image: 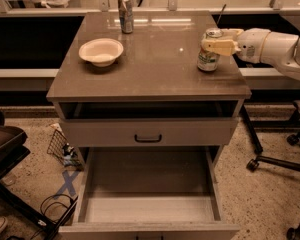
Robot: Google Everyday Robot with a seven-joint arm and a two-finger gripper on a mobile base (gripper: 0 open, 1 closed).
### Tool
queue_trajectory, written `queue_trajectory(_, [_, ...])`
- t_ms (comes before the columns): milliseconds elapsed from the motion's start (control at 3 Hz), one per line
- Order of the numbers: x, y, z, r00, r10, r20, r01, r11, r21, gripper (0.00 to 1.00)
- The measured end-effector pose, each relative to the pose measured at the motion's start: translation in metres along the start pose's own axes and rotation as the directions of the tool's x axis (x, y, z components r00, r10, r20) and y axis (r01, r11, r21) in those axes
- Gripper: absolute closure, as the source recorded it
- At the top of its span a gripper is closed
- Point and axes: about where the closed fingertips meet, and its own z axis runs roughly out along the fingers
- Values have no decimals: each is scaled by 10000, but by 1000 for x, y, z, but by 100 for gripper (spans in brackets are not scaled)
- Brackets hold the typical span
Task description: Place 7up can into middle drawer
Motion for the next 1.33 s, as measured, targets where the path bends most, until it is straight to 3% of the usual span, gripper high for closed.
queue_trajectory(333, [-32, 17, -6, 9974, -722, 62, 722, 9973, -141, 100])
queue_trajectory(667, [-82, 64, -41, 9824, -1842, 301, 1848, 9826, -179, 100])
queue_trajectory(1000, [-80, 100, -72, 9772, -2124, 12, 2124, 9772, -18, 100])
queue_trajectory(1333, [-54, 147, -99, 9728, -2226, -640, 2220, 9749, -169, 100])
